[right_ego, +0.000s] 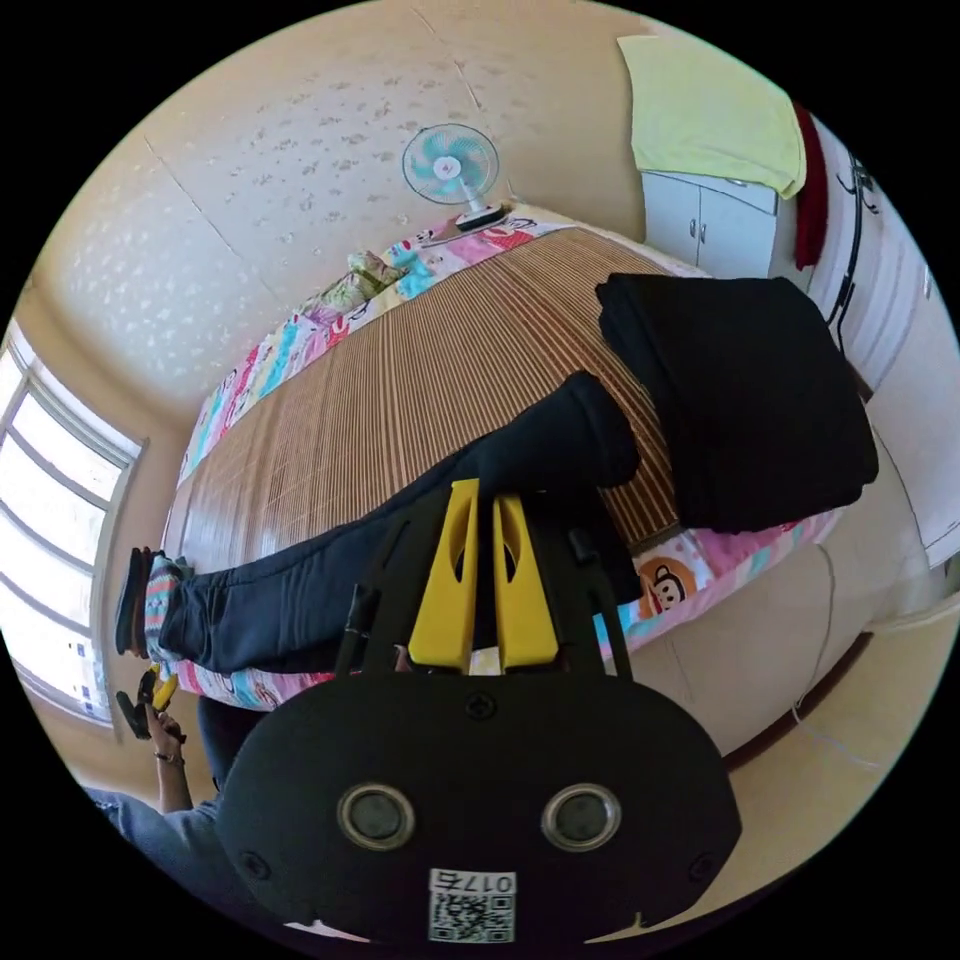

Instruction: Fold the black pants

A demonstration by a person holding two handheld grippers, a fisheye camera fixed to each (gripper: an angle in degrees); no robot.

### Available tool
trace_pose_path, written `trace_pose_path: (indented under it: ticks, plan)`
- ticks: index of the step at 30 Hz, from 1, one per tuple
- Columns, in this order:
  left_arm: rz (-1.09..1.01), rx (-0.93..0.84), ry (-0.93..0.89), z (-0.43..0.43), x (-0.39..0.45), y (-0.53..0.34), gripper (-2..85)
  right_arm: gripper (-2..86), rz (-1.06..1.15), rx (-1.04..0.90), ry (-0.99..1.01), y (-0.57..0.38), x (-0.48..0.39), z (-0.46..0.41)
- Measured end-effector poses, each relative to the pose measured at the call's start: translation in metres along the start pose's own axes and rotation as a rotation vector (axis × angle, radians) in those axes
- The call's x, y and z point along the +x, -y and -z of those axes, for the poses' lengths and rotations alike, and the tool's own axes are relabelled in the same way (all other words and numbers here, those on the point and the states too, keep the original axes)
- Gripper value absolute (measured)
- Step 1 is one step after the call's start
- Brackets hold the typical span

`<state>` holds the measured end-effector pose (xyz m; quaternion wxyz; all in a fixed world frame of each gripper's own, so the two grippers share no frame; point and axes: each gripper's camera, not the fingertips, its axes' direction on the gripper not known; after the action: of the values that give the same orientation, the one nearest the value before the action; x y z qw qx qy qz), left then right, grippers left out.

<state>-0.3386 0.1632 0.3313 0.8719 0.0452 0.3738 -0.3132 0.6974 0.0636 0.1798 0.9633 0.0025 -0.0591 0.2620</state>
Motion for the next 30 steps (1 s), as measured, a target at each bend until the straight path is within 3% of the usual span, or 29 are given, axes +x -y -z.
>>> trace_pose_path:
  ticks: [3,6,9,11,13,18,21,27,30]
  plan:
    - [0.075,-0.029,-0.050,-0.025,-0.021,0.017,21.8,2.1,-0.268,-0.170,0.058,-0.028,0.076,-0.053]
    - [0.155,-0.081,-0.103,-0.060,-0.042,0.029,21.0,2.3,-0.439,0.062,0.372,-0.080,0.112,-0.046]
    - [0.227,-0.080,-0.097,-0.072,-0.056,0.034,17.8,2.8,-0.454,0.185,0.363,-0.117,0.090,-0.030]
    - [0.239,-0.085,-0.099,-0.071,-0.060,0.035,15.8,3.1,-0.370,0.232,0.331,-0.130,0.057,-0.027]
    - [0.230,-0.113,-0.133,-0.066,-0.065,0.034,13.0,2.3,-0.142,0.229,0.317,-0.131,-0.004,-0.044]
    - [0.262,-0.154,-0.210,-0.069,-0.074,0.031,12.5,1.0,0.238,-0.046,0.331,-0.116,-0.152,-0.122]
    - [0.278,-0.051,-0.220,-0.060,-0.064,0.016,15.3,0.8,0.411,-0.118,0.417,-0.127,-0.238,-0.158]
    - [0.167,0.023,-0.044,-0.060,-0.035,0.007,18.2,0.6,0.519,-0.230,0.506,-0.175,-0.333,-0.202]
    - [0.176,-0.028,-0.118,-0.088,-0.046,0.011,17.7,0.6,0.515,-0.253,0.573,-0.199,-0.341,-0.216]
